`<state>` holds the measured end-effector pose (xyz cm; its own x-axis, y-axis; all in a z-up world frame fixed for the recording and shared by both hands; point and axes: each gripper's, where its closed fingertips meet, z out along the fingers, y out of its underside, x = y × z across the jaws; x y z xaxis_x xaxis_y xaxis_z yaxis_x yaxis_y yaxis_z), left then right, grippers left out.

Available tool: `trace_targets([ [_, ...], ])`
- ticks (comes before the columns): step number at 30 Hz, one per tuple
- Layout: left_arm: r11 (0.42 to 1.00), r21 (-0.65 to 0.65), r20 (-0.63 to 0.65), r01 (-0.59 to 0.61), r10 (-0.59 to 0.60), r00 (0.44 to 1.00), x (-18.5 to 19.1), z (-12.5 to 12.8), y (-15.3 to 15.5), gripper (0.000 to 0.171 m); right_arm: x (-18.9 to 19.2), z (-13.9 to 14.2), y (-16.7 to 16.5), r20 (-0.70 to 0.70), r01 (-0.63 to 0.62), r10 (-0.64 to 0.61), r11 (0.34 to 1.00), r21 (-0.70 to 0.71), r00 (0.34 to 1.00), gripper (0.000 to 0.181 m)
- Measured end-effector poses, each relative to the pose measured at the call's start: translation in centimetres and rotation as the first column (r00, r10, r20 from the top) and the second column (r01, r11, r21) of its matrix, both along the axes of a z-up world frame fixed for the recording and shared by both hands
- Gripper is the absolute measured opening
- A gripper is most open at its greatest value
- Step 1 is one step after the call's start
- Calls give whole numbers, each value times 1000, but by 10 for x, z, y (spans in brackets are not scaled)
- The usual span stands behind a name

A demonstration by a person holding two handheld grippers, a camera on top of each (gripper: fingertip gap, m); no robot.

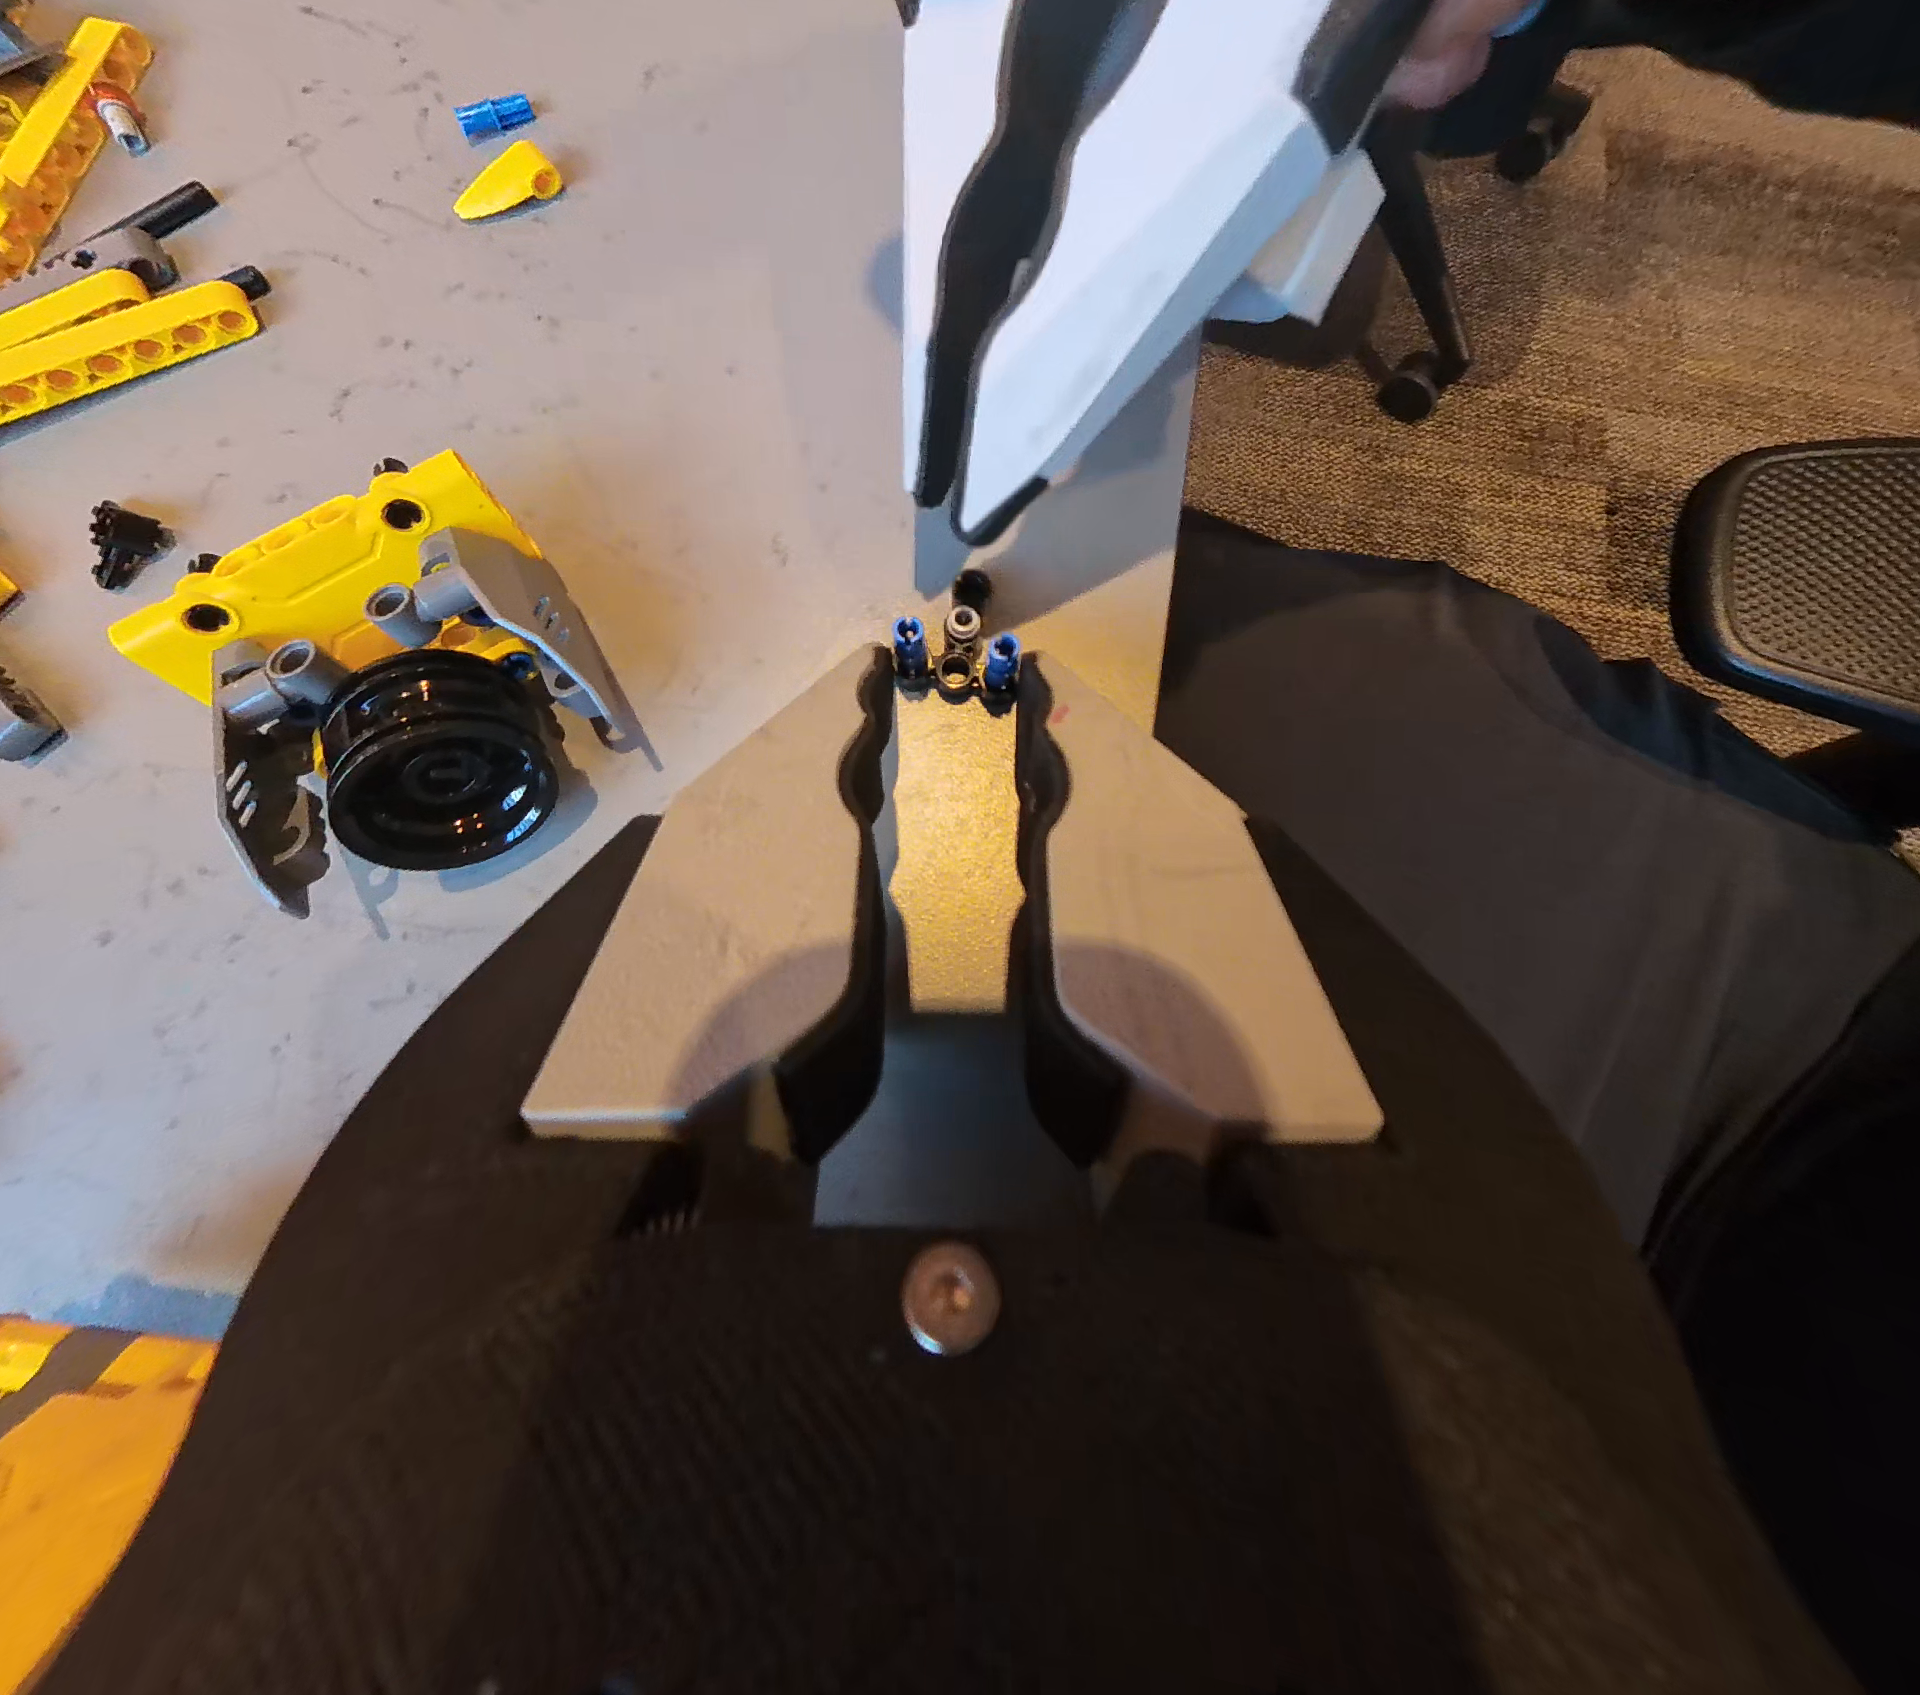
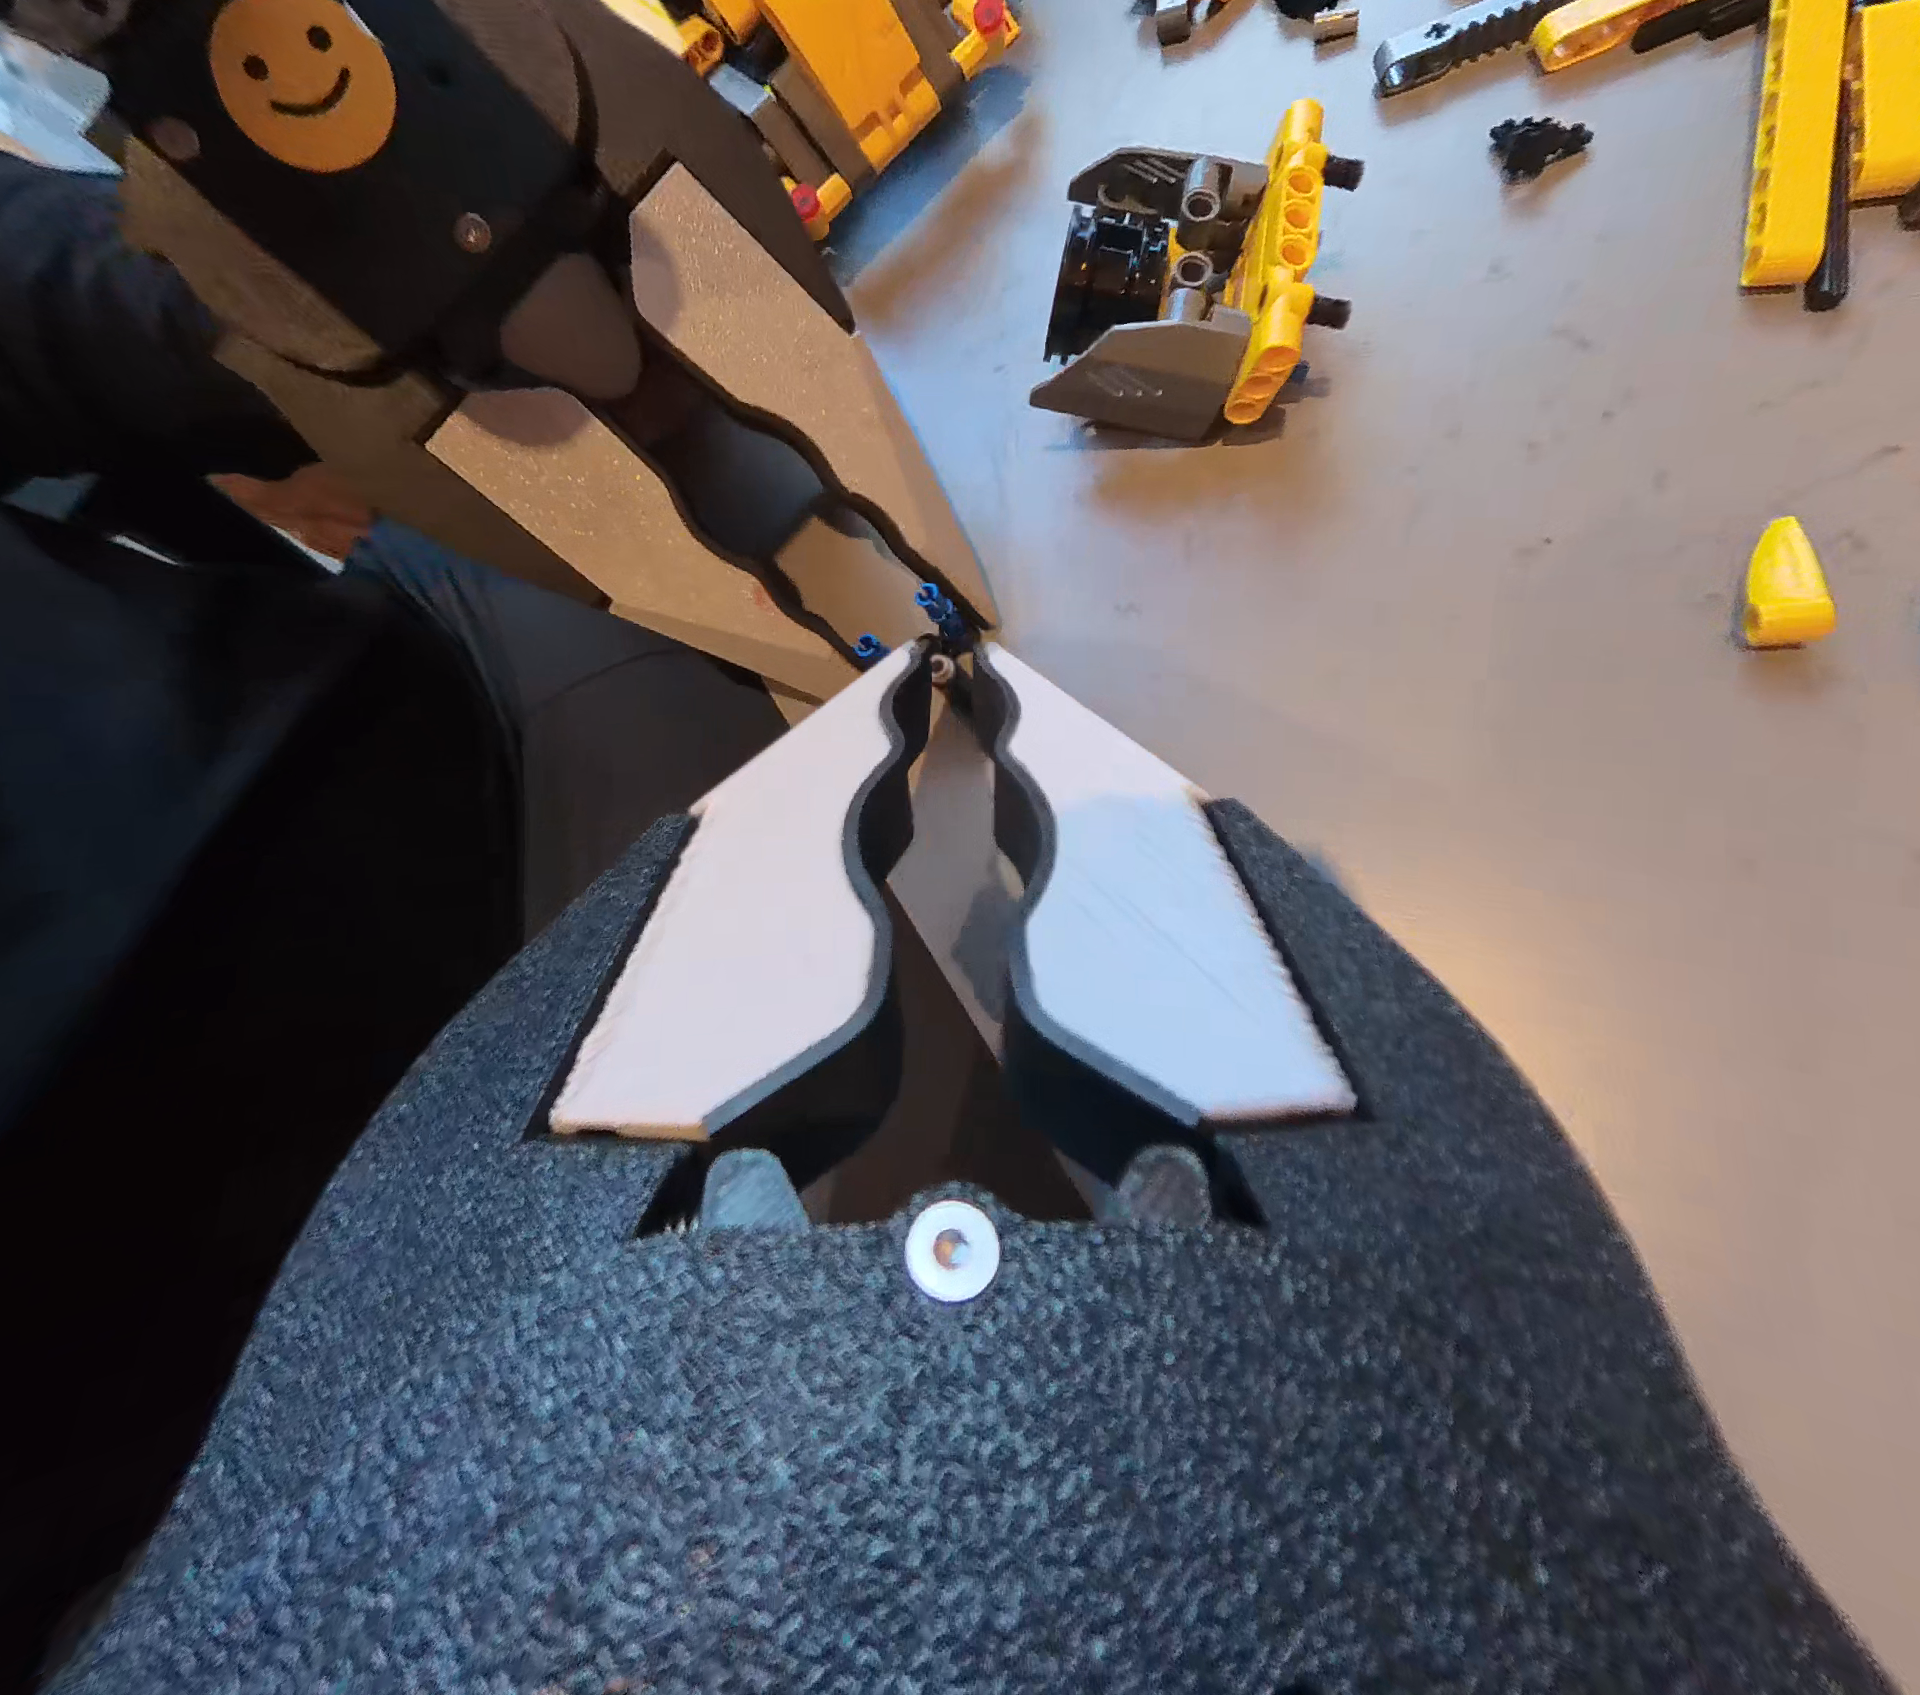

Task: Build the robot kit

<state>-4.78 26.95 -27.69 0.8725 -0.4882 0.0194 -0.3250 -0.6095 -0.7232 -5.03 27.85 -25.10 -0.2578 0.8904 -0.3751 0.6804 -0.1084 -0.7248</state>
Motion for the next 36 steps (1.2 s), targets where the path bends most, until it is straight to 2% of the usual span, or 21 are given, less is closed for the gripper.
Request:
trace_targets([
  [7,1000,5,-10,-15,15,1000,0,0,2,22,-1,2,-3,-70,23,-18,997,77,997,16],
  [10,1000,6,-11,-15,16,1000,0,0,2,22,-1,-4,0,-54,32,-26,992,118,998,15],
  [17,1000,15,-25,-13,14,1000,0,0,1,22,-2,3,0,-81,82,-75,993,87,994,15],
  [24,1000,-7,18,-14,14,1000,0,0,1,22,0,-2,3,-120,151,-145,988,38,982,19],
  [30,1000,-10,29,-10,10,1000,0,1,1,22,-9,5,4,-174,171,-166,985,16,971,19],
  [36,1000,-14,39,-9,9,999,0,1,1,21,-17,-4,0,-166,177,-165,982,61,972,19],
])
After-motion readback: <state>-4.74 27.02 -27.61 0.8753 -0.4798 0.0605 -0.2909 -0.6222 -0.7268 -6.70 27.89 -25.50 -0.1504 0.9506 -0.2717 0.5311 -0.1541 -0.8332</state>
